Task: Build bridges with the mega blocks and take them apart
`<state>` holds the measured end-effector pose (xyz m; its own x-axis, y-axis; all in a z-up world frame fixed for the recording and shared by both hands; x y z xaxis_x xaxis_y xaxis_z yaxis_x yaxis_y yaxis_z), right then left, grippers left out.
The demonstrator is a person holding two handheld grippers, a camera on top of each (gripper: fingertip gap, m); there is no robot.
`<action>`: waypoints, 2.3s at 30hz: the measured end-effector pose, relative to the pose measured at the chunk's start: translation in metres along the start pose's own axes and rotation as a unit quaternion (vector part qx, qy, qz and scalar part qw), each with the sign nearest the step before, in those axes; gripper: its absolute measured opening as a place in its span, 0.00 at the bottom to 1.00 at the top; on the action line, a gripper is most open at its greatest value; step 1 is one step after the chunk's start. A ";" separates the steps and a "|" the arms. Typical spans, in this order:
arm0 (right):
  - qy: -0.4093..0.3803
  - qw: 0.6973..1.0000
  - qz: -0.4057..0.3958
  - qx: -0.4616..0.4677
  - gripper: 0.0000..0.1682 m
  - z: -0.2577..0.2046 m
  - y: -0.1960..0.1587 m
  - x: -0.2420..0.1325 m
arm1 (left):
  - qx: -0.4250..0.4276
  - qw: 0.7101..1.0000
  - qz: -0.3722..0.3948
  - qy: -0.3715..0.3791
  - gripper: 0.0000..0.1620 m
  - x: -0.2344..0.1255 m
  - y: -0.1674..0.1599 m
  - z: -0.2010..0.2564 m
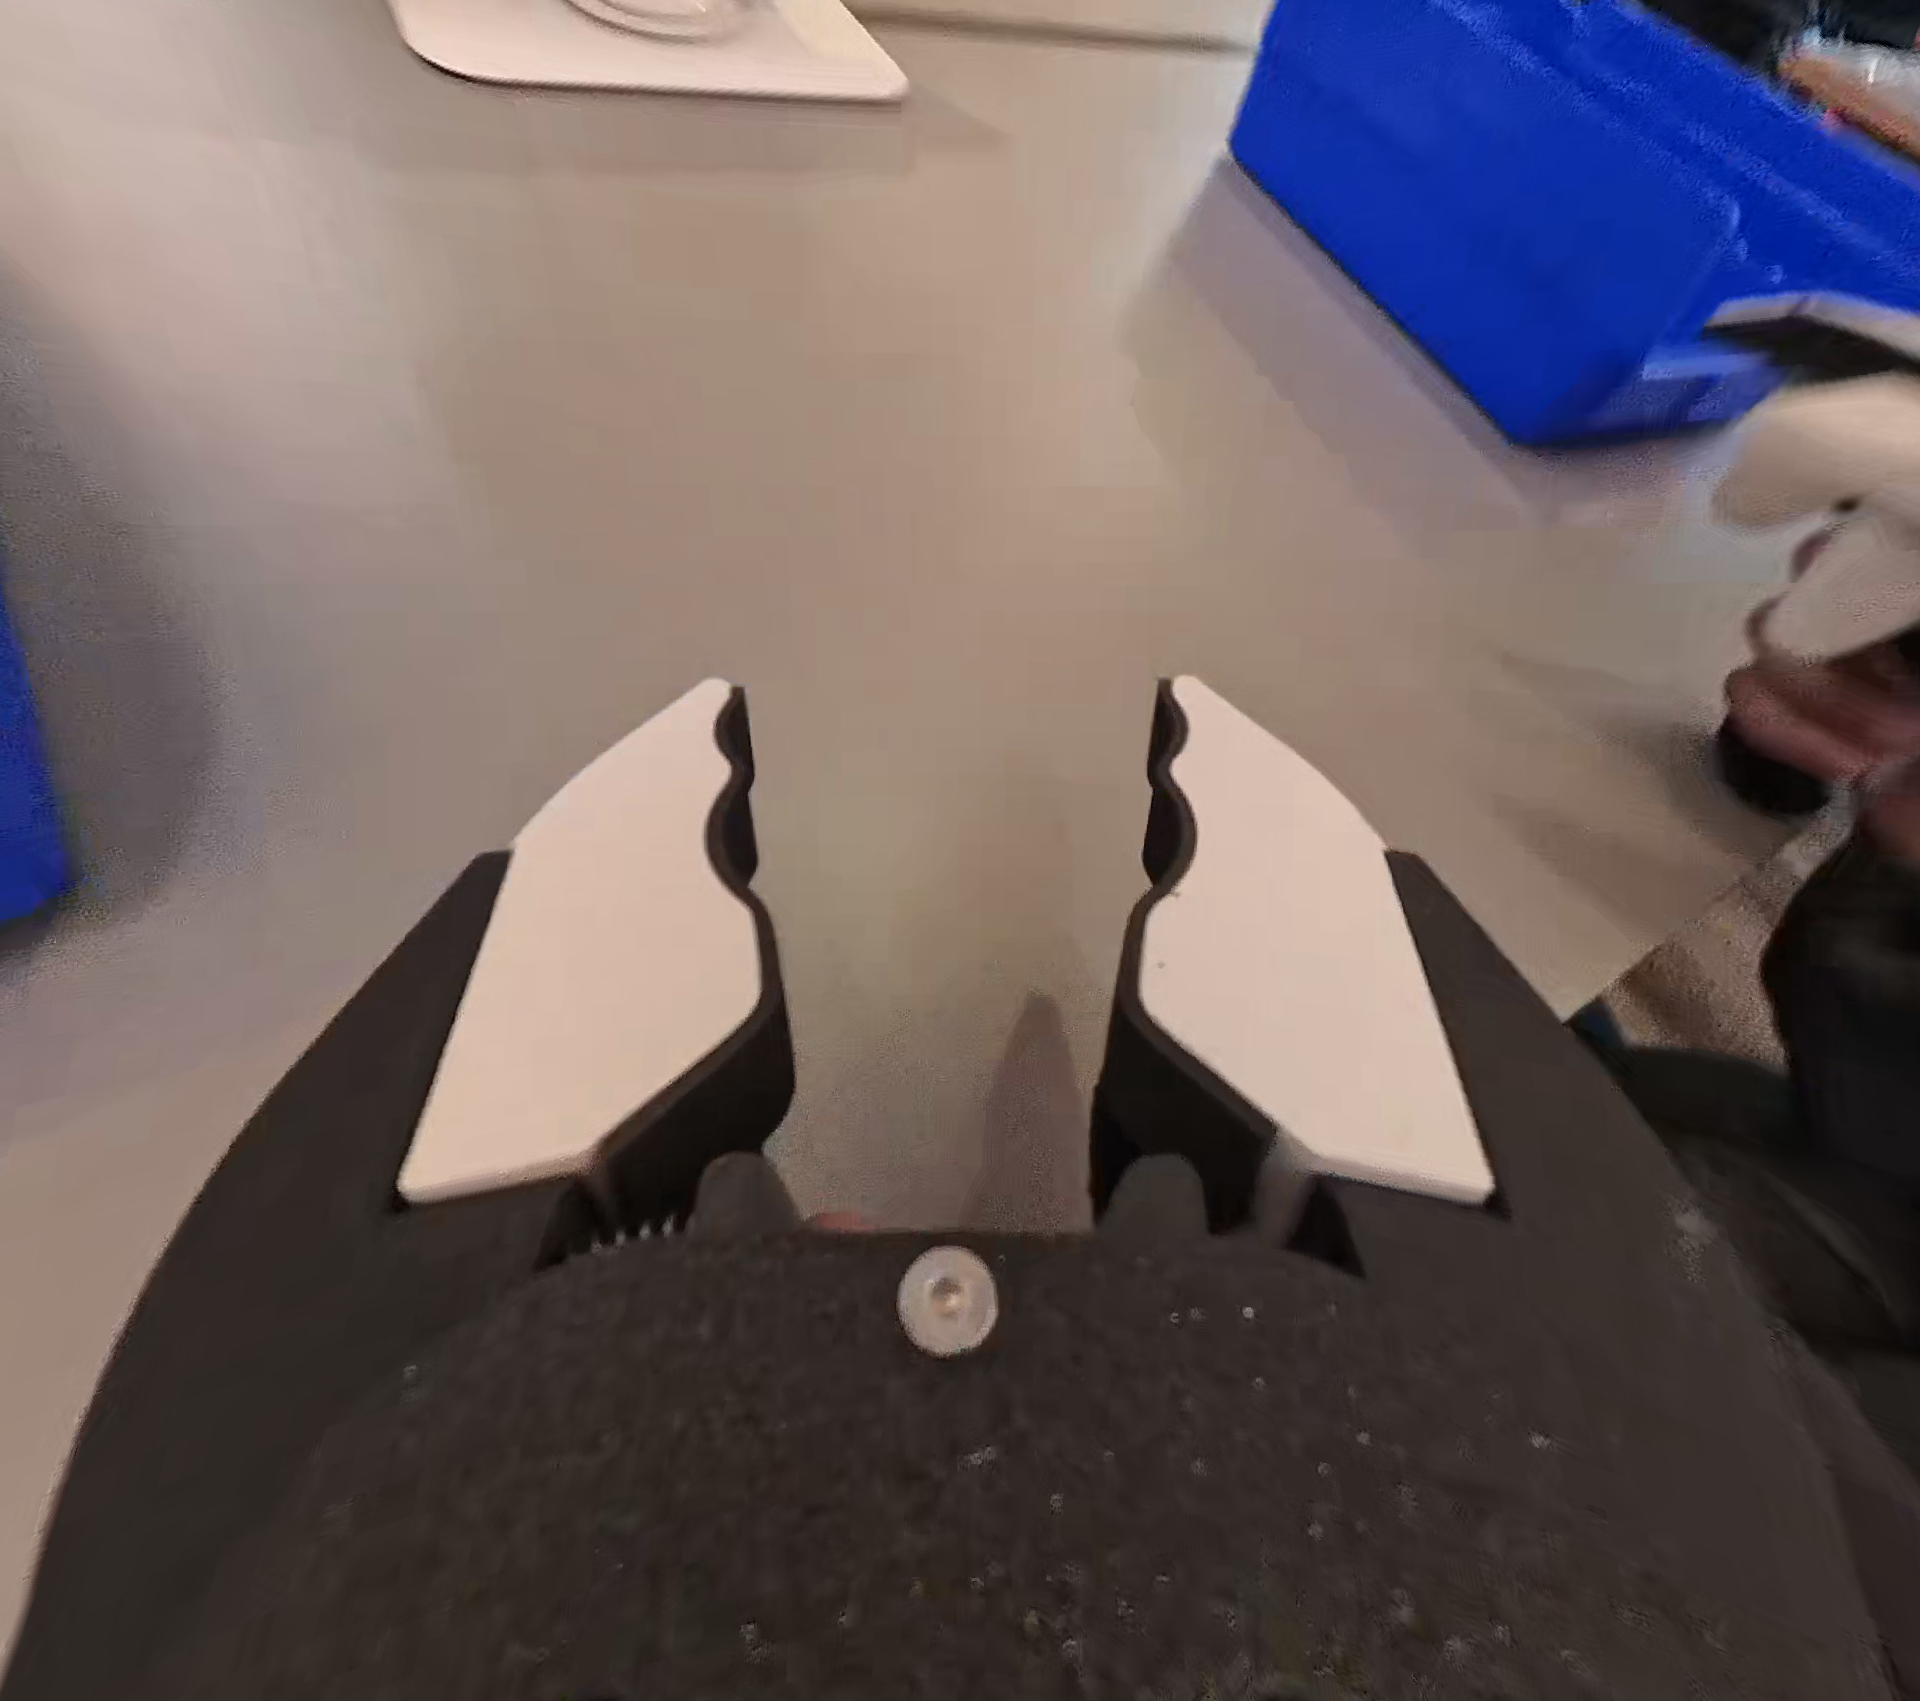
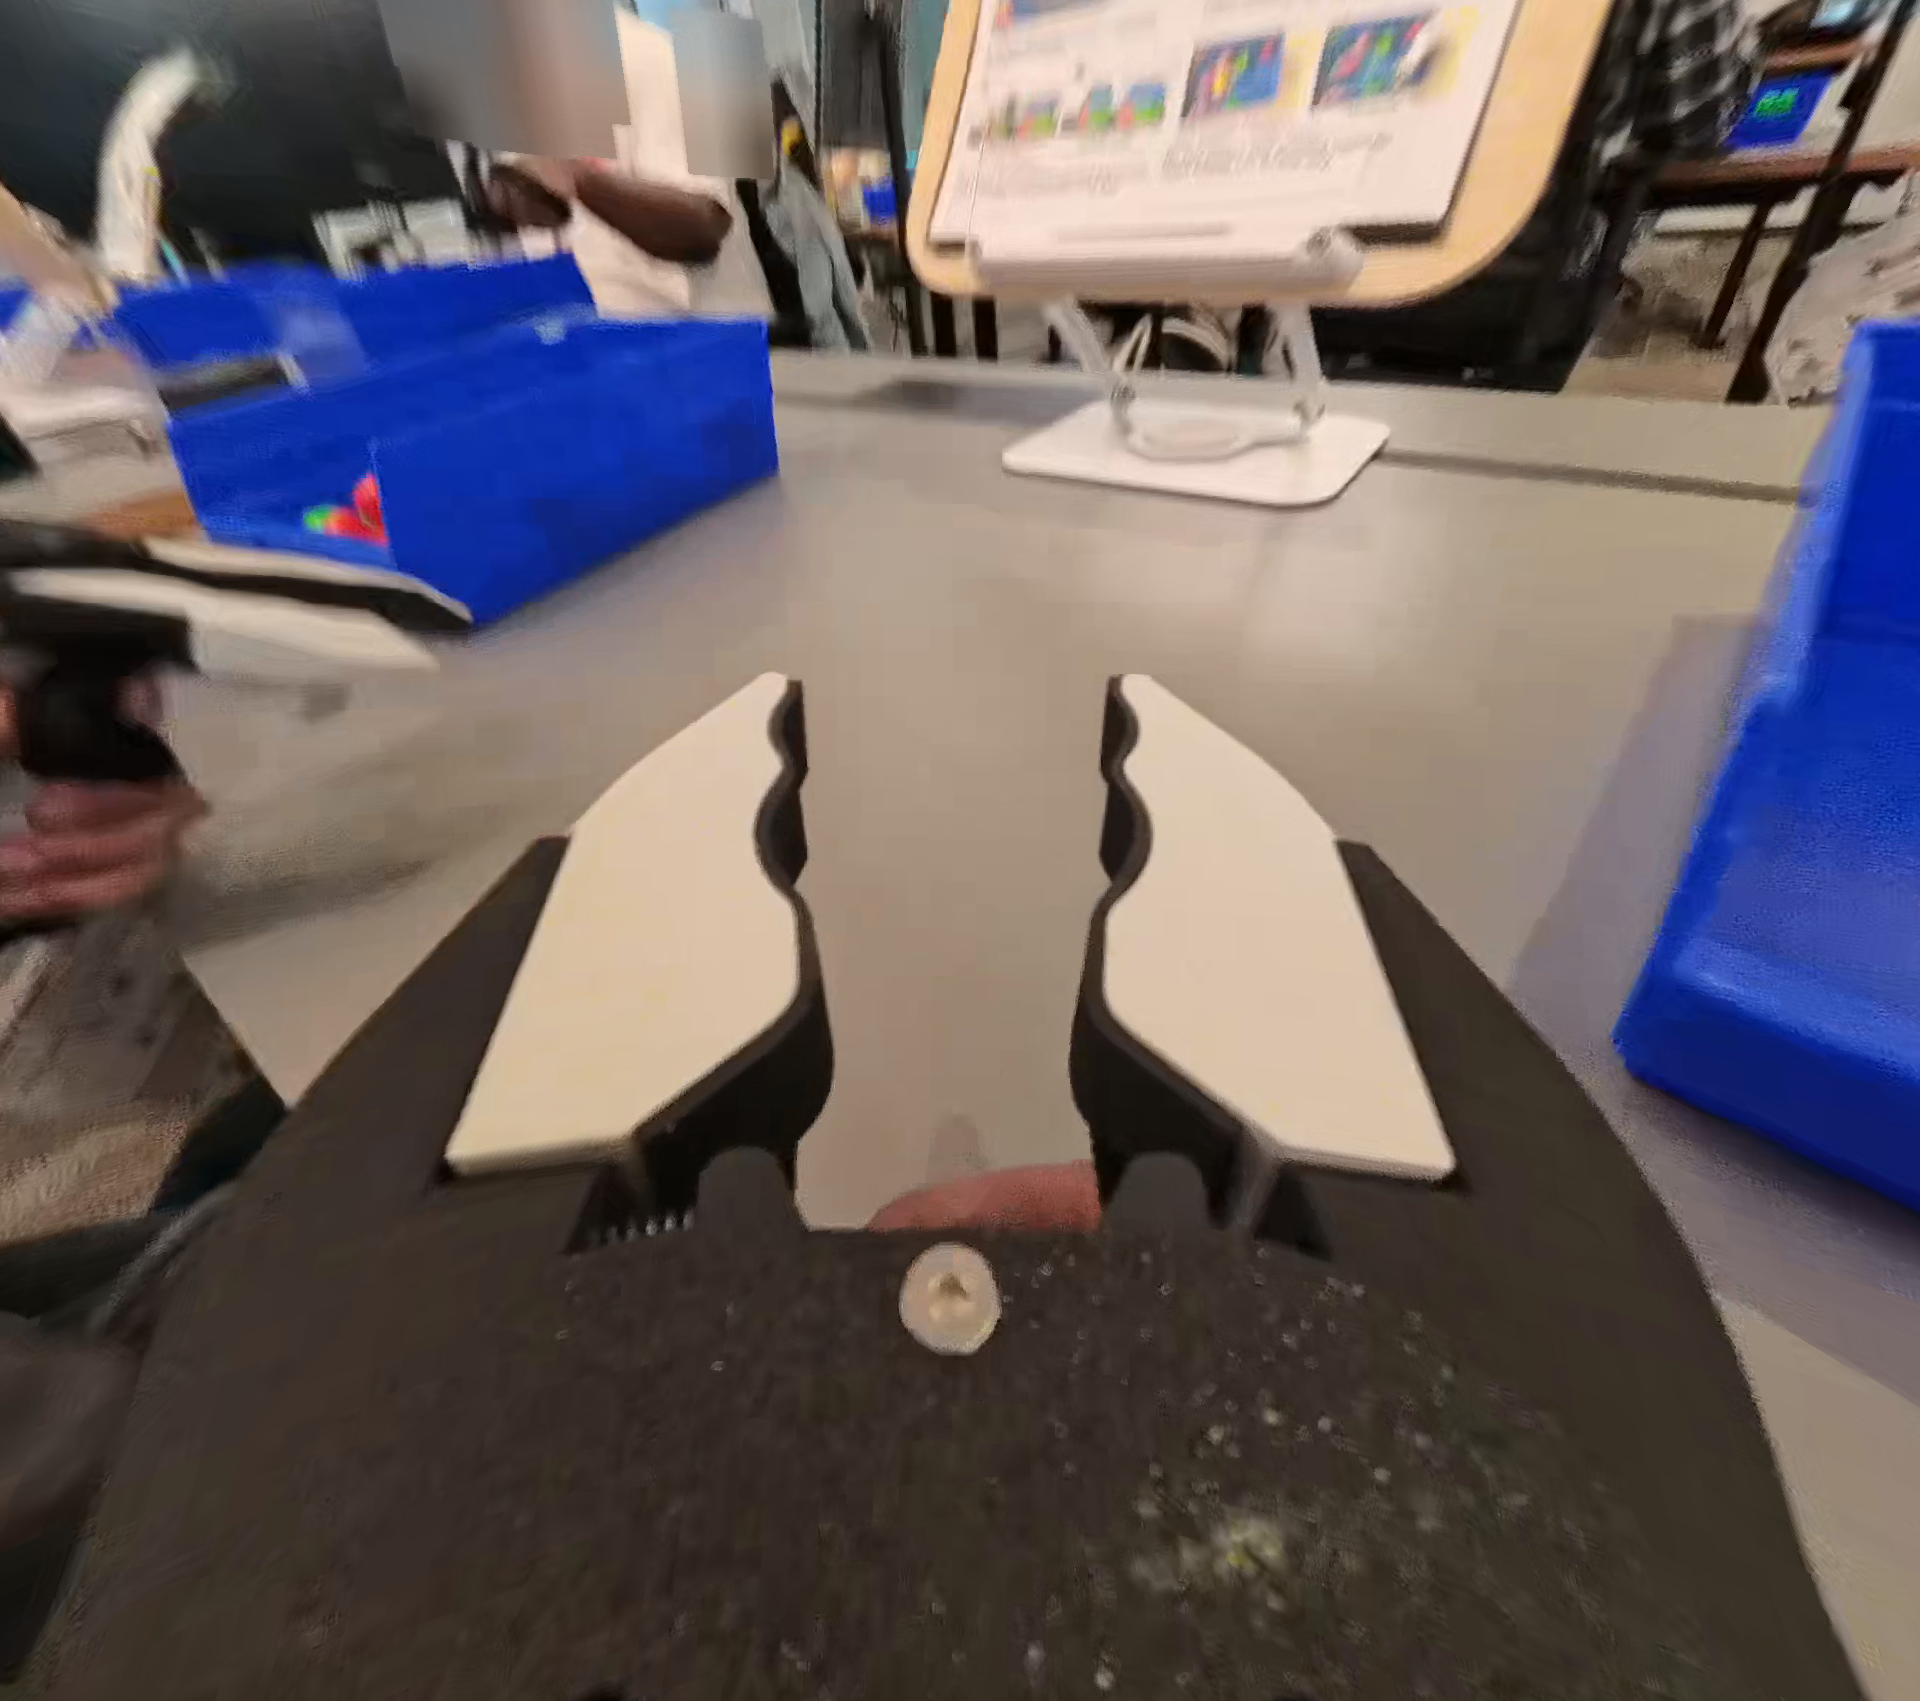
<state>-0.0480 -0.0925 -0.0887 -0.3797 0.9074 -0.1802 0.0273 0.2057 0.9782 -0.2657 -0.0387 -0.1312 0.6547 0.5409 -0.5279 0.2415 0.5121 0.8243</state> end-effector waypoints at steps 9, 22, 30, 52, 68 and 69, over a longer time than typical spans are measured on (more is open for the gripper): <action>0.009 0.999 -0.017 0.039 0.33 0.008 -0.006 0.003 | 0.008 1.000 -0.004 -0.028 0.46 -0.005 -0.013 -0.007; 0.070 0.990 -0.040 0.119 0.29 0.007 -0.012 0.010 | 0.291 0.934 -0.201 0.056 0.47 -0.070 0.049 -0.131; 0.100 0.990 -0.058 0.083 0.29 -0.012 -0.012 0.027 | 0.373 0.823 -0.425 0.055 0.48 -0.030 0.047 -0.233; 0.117 0.985 -0.035 0.124 0.26 -0.007 -0.008 0.022 | 0.601 0.719 -0.349 0.002 0.35 -0.023 0.106 -0.118; 0.115 0.986 -0.030 0.121 0.25 -0.007 -0.009 0.012 | 0.806 0.487 -0.336 0.017 0.35 0.123 0.048 -0.075; 0.115 0.985 -0.030 0.123 0.25 -0.007 -0.009 0.011 | 0.808 0.484 -0.337 0.017 0.35 0.125 0.046 -0.074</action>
<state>-0.0589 -0.0865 -0.0990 -0.5861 0.7899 -0.1803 0.2115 0.3640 0.9071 -0.2260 0.1021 -0.1741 0.0326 0.6388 -0.7687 0.6540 -0.5952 -0.4669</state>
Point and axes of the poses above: each gripper's, where its closed fingertips meet, x out along the fingers, y out of its top, z = x × y across the jaws, the point moved 1 cm from there along -x, back along the fingers, and after that the axes turned 8 degrees about -z, right-handed, at the moved point
